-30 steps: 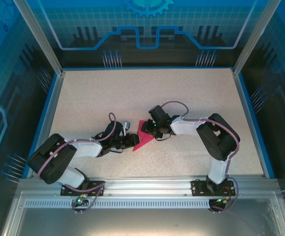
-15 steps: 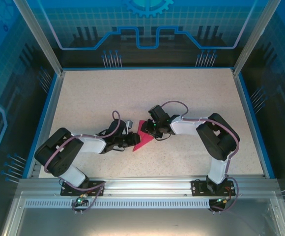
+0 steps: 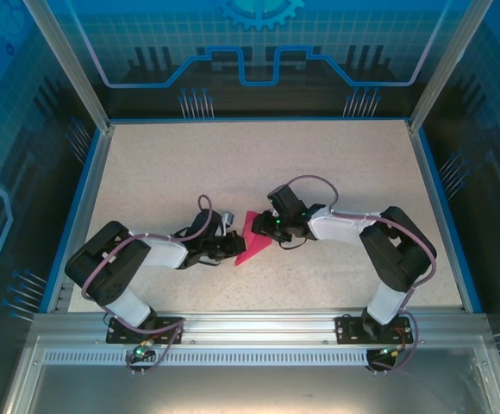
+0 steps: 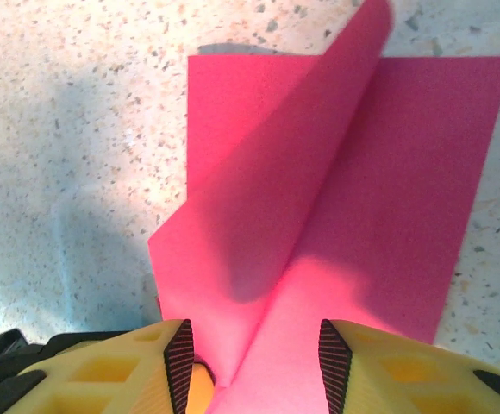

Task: Fold a paper plane with a square sheet of paper (pick it up from the middle)
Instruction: Fourth fold the wing at the center of the table.

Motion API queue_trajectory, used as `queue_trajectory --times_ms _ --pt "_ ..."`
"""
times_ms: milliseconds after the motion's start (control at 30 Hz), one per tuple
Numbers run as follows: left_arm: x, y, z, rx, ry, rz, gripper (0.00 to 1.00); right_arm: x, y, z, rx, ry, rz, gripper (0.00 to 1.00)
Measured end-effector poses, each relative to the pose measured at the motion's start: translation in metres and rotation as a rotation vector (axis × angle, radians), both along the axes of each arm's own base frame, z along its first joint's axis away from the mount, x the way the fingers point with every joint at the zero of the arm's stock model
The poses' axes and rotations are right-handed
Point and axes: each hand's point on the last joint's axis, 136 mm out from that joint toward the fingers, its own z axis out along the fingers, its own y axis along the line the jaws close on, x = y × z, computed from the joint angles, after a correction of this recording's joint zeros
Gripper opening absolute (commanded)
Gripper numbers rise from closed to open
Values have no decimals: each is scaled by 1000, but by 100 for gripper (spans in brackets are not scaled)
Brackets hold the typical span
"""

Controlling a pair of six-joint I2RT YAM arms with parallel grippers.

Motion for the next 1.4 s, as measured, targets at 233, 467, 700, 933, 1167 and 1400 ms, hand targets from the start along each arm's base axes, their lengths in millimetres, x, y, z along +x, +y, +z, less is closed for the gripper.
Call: queue_trajectory --times_ms 233,467,700,933,1167,1400 --pt "1 -12 11 -89 12 -18 2 -5 6 3 27 -25 73 44" --pt "0 -18 4 -138 57 -23 1 -6 8 4 36 -31 99 44" --pt "3 -21 6 -162 50 -19 0 -14 -7 -14 11 -3 92 44" --pt "4 -21 8 -167 35 -28 5 -15 -13 -18 2 7 82 43" --pt "4 -21 7 -152 5 -53 19 -15 -13 -18 5 9 83 43" --pt "4 -21 7 -145 -11 -66 24 -15 -13 -19 6 12 82 42"
